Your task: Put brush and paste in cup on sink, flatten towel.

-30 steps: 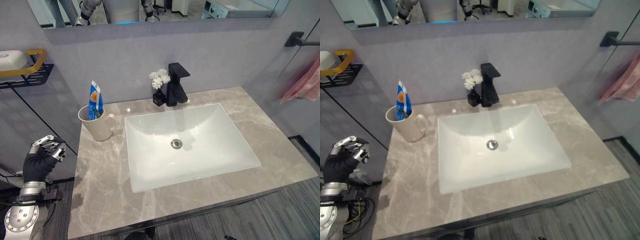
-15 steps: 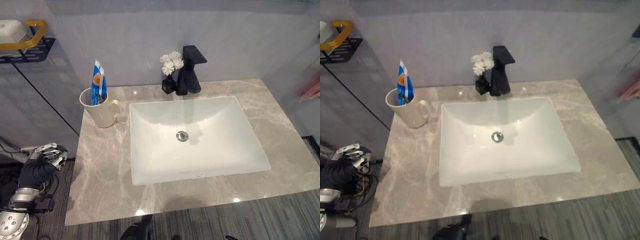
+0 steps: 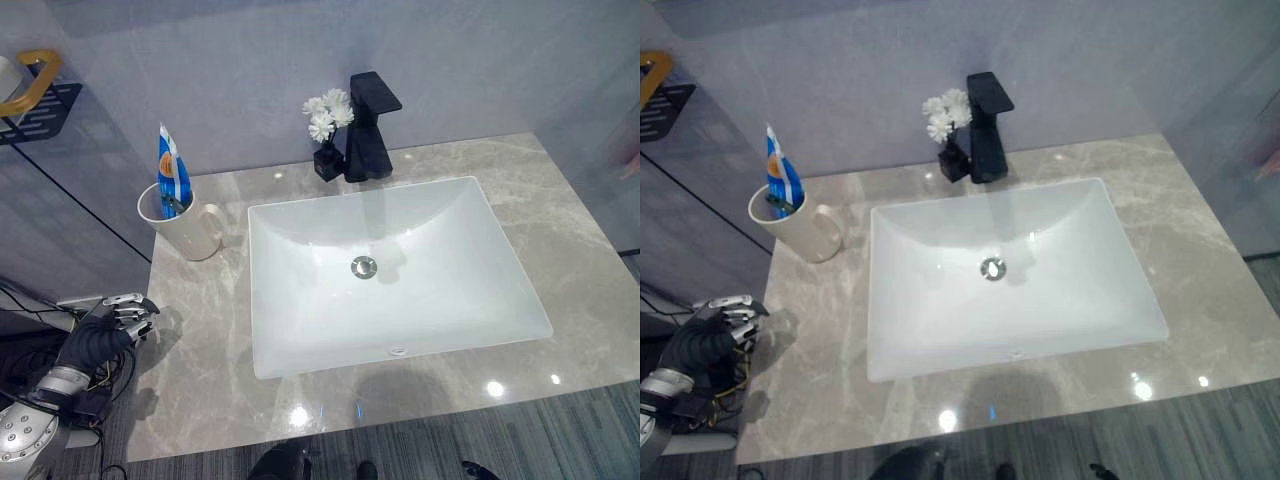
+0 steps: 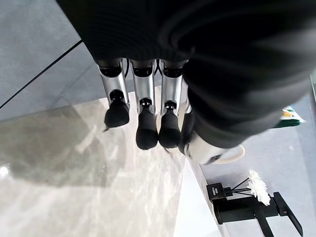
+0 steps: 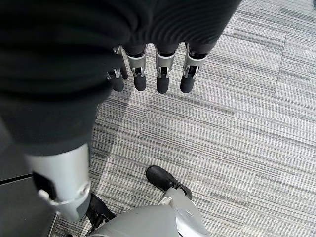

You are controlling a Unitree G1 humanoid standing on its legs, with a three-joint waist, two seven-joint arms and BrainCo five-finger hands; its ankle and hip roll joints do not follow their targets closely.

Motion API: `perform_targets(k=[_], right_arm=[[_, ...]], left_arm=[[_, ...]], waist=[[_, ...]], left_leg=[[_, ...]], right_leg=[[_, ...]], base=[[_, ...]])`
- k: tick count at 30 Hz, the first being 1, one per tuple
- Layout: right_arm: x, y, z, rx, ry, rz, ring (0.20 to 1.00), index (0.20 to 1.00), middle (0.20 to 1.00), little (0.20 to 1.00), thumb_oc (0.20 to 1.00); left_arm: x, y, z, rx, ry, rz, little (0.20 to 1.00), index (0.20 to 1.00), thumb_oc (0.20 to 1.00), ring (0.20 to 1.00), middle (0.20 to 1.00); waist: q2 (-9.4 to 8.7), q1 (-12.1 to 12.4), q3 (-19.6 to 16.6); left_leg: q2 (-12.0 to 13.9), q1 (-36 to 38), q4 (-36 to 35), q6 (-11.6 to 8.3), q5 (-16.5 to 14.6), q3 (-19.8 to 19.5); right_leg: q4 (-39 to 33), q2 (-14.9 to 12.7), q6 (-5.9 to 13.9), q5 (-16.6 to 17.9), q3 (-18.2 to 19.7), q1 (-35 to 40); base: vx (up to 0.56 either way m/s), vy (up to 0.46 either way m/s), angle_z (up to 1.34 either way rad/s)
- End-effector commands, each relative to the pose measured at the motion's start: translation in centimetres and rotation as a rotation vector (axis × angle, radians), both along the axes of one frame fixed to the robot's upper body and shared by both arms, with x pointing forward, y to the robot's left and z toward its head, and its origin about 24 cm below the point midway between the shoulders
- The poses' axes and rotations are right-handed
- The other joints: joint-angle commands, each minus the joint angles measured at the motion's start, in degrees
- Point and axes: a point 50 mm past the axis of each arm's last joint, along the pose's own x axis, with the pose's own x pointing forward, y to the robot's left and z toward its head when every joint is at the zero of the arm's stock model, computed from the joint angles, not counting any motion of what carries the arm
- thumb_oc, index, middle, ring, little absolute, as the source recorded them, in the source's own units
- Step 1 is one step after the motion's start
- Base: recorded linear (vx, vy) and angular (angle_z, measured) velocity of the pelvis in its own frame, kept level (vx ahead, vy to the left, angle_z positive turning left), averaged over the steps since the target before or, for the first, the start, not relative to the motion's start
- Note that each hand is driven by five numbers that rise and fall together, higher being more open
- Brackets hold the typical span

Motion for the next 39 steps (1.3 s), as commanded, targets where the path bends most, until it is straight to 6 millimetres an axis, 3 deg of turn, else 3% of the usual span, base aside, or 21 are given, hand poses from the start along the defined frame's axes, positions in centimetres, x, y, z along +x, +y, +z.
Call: perform_targets(k=[1, 11, 29, 39], right_arm=[[-0.8, -1.0, 0.2, -0.036, 0.043, 0.047, 1.000, 1.000, 1.000, 1.000, 1.000], [-1.4, -0.6, -0.1, -0.016, 0.070, 0.010, 1.000, 1.000, 1.000, 1.000, 1.000], [-1.7, -0.8, 0.0, -0.003, 0.095, 0.023, 1.000, 1.000, 1.000, 1.000, 1.000], [-1.3, 0.4, -0.4, 0.041, 0.115, 0.047, 1.000, 1.000, 1.000, 1.000, 1.000]], left_arm=[[0.0, -0.1, 0.8, -0.027, -0.052, 0.000, 0.200, 0.200, 0.200, 0.200, 0.200], [0.9, 0.3, 0.8, -0.015, -0.056, 0.031, 0.200, 0.200, 0.200, 0.200, 0.200], [2.4, 2.8, -1.6, 0.014, 0.024, 0.182, 0.200, 0.200, 0.200, 0.200, 0.200], [6.7, 3.0, -0.1, -0.035, -0.068, 0.235, 0.200, 0.200, 0.200, 0.200, 0.200]], waist=[[-0.74, -1.5, -1.9], [-1.39, -2.0, -3.2], [-2.53, -3.7, -2.4], [-5.82, -5.6, -1.0]], left_leg=[[3.1, 1.3, 1.3, -0.14, -2.2, 1.3], [2.9, 3.6, 1.0, 0.19, -3.7, 2.5], [3.3, 3.2, 1.9, 0.49, -4.9, 3.9], [4.2, 0.4, 3.2, 0.48, -5.3, 4.5]], right_leg=[[0.7, -2.8, 3.38, 7.0, 0.2, -4.3], [-0.6, -3.2, 3.71, 7.0, 1.3, -2.4], [-0.5, -3.2, 3.73, 6.8, 2.9, -3.3], [0.9, -2.3, 3.53, 7.1, 4.3, -6.8]], base=[[0.04, 0.006, -0.18], [0.05, 0.011, -0.06], [0.01, 0.006, -0.06], [-0.02, 0.003, -0.03]])
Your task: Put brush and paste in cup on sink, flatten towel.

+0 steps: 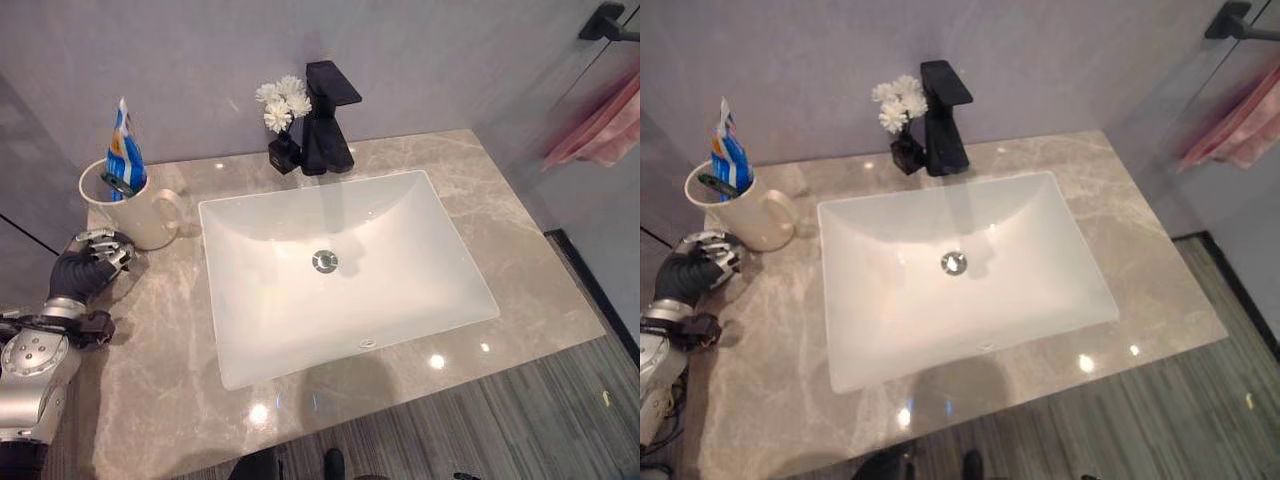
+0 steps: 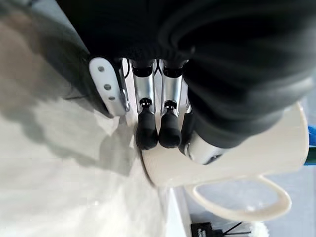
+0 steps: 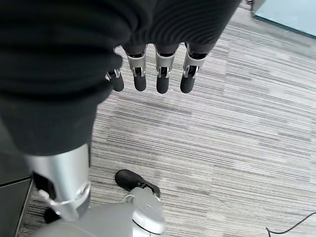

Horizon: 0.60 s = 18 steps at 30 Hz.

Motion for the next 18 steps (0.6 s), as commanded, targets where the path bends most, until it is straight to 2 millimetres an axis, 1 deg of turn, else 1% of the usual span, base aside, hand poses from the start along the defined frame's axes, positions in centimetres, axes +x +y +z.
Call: perform_targets(k=[1, 6, 8, 12, 14, 18], right_arm=[[-0.4, -0.7, 0.2, -0.007, 0.030, 0.007, 1.000, 1.000, 1.000, 1.000, 1.000], [-0.2, -0.4, 0.2, 0.005, 0.033, 0.024, 1.000, 1.000, 1.000, 1.000, 1.000], [0.2, -0.2, 0.2, 0.011, 0.024, 0.040, 1.000, 1.000, 1.000, 1.000, 1.000], [0.6, -0.3, 0.3, 0.008, 0.020, 0.059, 1.000, 1.000, 1.000, 1.000, 1.000], [0.8, -0.3, 0.3, 0.013, 0.012, 0.057, 1.000, 1.000, 1.000, 1.000, 1.000], [0.6, -0.4, 0.3, 0.013, 0.020, 0.055, 1.000, 1.000, 1.000, 1.000, 1.000]], left_arm=[[-1.1, 0.5, -3.5, -0.020, 0.140, 0.052, 0.200, 0.200, 0.200, 0.200, 0.200], [-0.4, 0.1, -3.2, -0.013, 0.125, 0.049, 0.200, 0.200, 0.200, 0.200, 0.200], [0.1, -0.2, -3.1, -0.013, 0.113, 0.052, 0.200, 0.200, 0.200, 0.200, 0.200], [0.9, -0.1, -2.8, -0.028, 0.085, 0.085, 0.200, 0.200, 0.200, 0.200, 0.200], [0.8, 0.0, -2.8, -0.029, 0.082, 0.090, 0.200, 0.200, 0.200, 0.200, 0.200], [0.4, 0.1, -3.2, -0.022, 0.102, 0.088, 0.200, 0.200, 0.200, 0.200, 0.200]], waist=[[1.40, -1.1, -1.5], [1.01, -1.3, -1.6], [0.88, -1.5, -1.5], [0.62, -1.9, -1.1], [0.54, -1.7, -0.9], [0.53, -1.6, -1.2]], left_leg=[[2.3, 0.7, 5.2, 0.66, -5.5, 0.6], [2.4, 0.6, 5.6, 0.71, -5.9, 1.3], [2.6, 0.3, 6.1, 0.77, -6.3, 2.0], [3.0, -0.7, 7.0, 0.87, -6.6, 2.8], [3.1, -1.1, 7.4, 0.88, -6.6, 3.0], [3.0, -0.8, 7.3, 0.89, -6.7, 2.9]], right_leg=[[1.2, -3.0, 3.88, 5.8, 0.1, -4.0], [0.9, -2.9, 3.95, 6.1, 0.9, -4.2], [0.7, -2.9, 4.00, 6.5, 1.7, -4.7], [0.3, -2.7, 4.05, 7.2, 2.6, -5.7], [0.6, -2.5, 4.04, 7.3, 2.9, -6.1], [0.7, -2.4, 3.90, 7.2, 2.9, -5.8]], base=[[0.01, 0.002, -0.09], [0.00, 0.009, -0.16], [0.00, 0.014, -0.09], [-0.02, -0.005, -0.21], [-0.01, -0.010, -0.13], [0.02, -0.013, -0.11]])
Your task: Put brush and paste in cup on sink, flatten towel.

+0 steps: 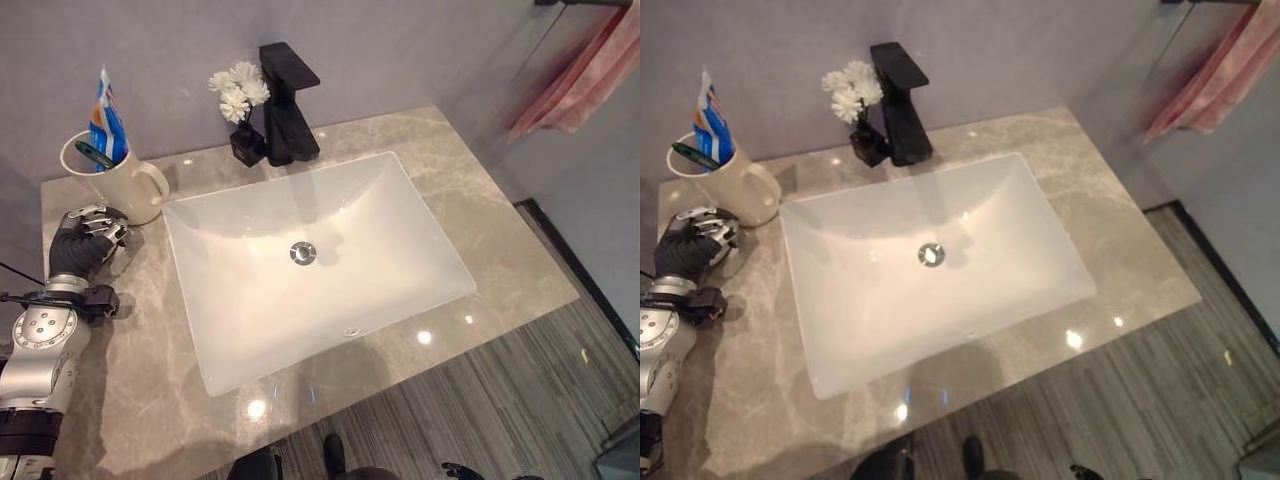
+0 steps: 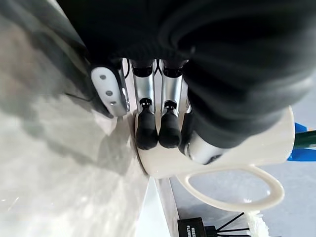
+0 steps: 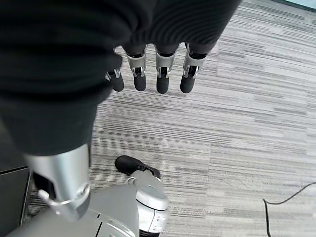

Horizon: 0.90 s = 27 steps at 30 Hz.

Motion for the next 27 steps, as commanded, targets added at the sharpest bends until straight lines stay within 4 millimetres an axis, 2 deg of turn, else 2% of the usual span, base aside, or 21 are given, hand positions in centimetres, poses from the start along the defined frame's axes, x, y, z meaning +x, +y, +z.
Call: perform_targets(k=[1, 4, 7, 18, 27], right_arm=[[-1.1, -1.1, 0.2, -0.028, 0.034, 0.025, 1.000, 1.000, 1.000, 1.000, 1.000], [-1.4, -1.3, 0.2, -0.035, 0.049, 0.025, 1.000, 1.000, 1.000, 1.000, 1.000], [-0.1, -1.3, 0.5, -0.036, 0.004, 0.040, 1.000, 1.000, 1.000, 1.000, 1.000], [-0.7, -1.6, 0.4, -0.044, 0.034, 0.032, 1.000, 1.000, 1.000, 1.000, 1.000], [0.6, -1.3, 0.7, -0.029, -0.009, 0.050, 1.000, 1.000, 1.000, 1.000, 1.000]], left_arm=[[-1.2, 0.1, -4.1, 0.005, 0.168, 0.020, 0.200, 0.200, 0.200, 0.200, 0.200], [-1.6, 0.3, -4.4, 0.009, 0.183, 0.023, 0.200, 0.200, 0.200, 0.200, 0.200], [-0.6, 0.5, -3.7, 0.010, 0.156, 0.045, 0.200, 0.200, 0.200, 0.200, 0.200], [1.9, 0.2, -2.1, 0.012, 0.105, 0.070, 0.200, 0.200, 0.200, 0.200, 0.200], [3.1, 1.1, -0.5, 0.011, 0.067, 0.126, 0.200, 0.200, 0.200, 0.200, 0.200]], waist=[[-0.30, -0.4, -1.9], [0.02, -0.4, -2.2], [0.13, -0.9, -1.4], [-0.59, -1.9, -1.1], [-1.17, -2.6, -0.4]], left_leg=[[1.6, 0.2, 7.2, 1.02, -6.6, -1.7], [1.4, 0.7, 6.8, 0.88, -6.4, -2.0], [1.4, -0.3, 6.6, 0.91, -6.0, -1.9], [1.7, -2.4, 7.8, 1.07, -6.4, -1.0], [2.1, -4.2, 10.5, 1.42, -7.8, 0.6]], right_leg=[[2.0, -2.6, 3.62, 4.7, -1.6, -3.5], [2.0, -2.7, 3.55, 4.4, -2.1, -3.1], [1.8, -2.7, 3.49, 4.8, -2.1, -4.2], [1.4, -2.8, 3.88, 6.1, -1.1, -5.9], [1.4, -2.6, 4.28, 7.6, 0.7, -7.2]], base=[[0.04, -0.010, 0.02], [0.02, 0.000, 0.02], [-0.04, 0.002, 0.00], [0.00, 0.003, -0.02], [0.01, 0.010, -0.13]])
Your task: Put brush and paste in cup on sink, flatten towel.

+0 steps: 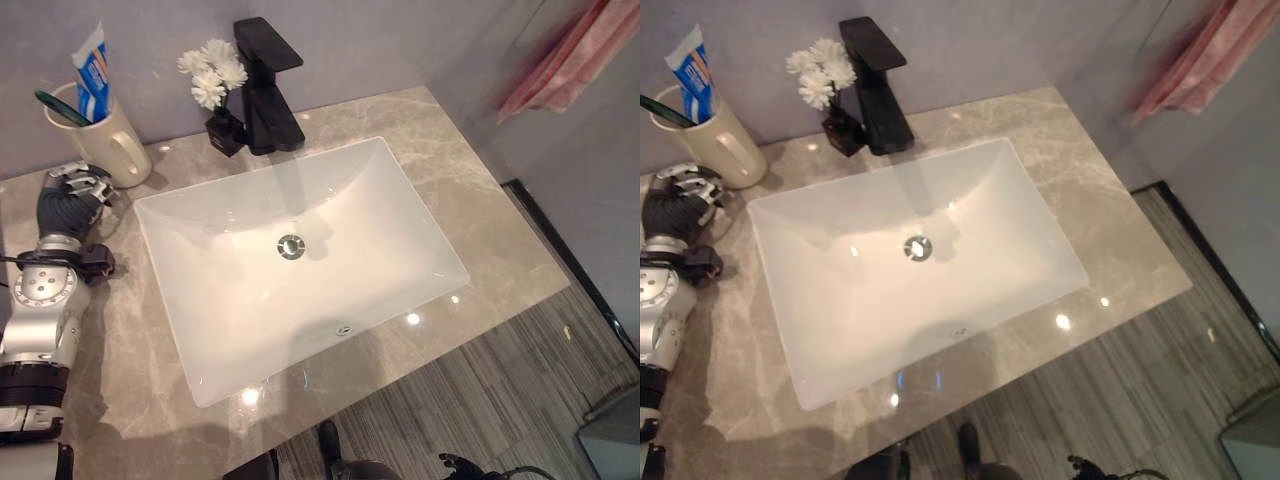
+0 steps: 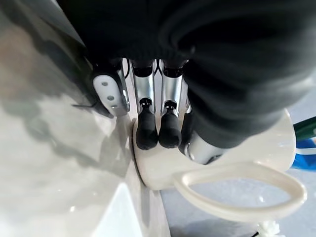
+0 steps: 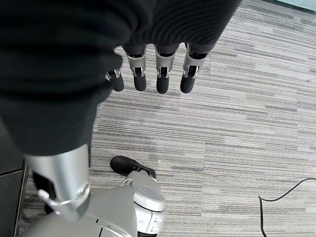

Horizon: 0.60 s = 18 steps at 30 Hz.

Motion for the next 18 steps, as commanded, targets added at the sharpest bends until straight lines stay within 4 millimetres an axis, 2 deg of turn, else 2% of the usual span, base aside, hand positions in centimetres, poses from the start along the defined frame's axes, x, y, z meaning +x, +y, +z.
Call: perform_targets(k=[1, 8, 16, 18], right_arm=[[-0.4, -1.4, 0.4, -0.027, 0.017, 0.020, 1.000, 1.000, 1.000, 1.000, 1.000], [-0.2, -1.2, 0.4, -0.023, 0.016, 0.029, 1.000, 1.000, 1.000, 1.000, 1.000], [-0.3, -1.0, 0.4, -0.020, 0.018, 0.038, 1.000, 1.000, 1.000, 1.000, 1.000], [-0.4, -1.0, 0.3, -0.017, 0.022, 0.035, 1.000, 1.000, 1.000, 1.000, 1.000]], left_arm=[[-0.3, 0.8, -4.3, -0.007, 0.181, 0.049, 0.200, 0.200, 0.200, 0.200, 0.200], [1.0, 0.7, -2.5, 0.007, 0.141, 0.063, 0.200, 0.200, 0.200, 0.200, 0.200], [2.0, -0.1, -2.3, 0.008, 0.140, 0.047, 0.200, 0.200, 0.200, 0.200, 0.200], [2.6, -1.2, -2.5, 0.011, 0.143, 0.018, 0.200, 0.200, 0.200, 0.200, 0.200]], waist=[[0.30, -1.0, -0.6], [-0.06, -1.8, -0.1], [-0.28, -2.1, -0.4], [-0.32, -2.4, -0.8]], left_leg=[[1.4, -2.0, 10.6, 1.08, -8.0, -1.7], [1.5, -3.2, 11.5, 1.13, -8.2, -1.5], [1.7, -3.3, 11.9, 1.06, -8.4, -1.5], [1.7, -2.8, 11.1, 1.01, -8.1, -1.3]], right_leg=[[1.8, -2.7, 3.64, 6.2, -0.9, -3.9], [1.9, -2.5, 3.77, 6.3, -0.5, -4.9], [1.9, -2.3, 3.65, 5.9, -0.3, -5.0], [1.9, -2.2, 3.60, 5.9, -0.2, -5.2]], base=[[0.02, 0.011, -0.16], [0.00, 0.002, -0.05], [0.00, 0.000, 0.00], [0.00, 0.000, 0.00]])
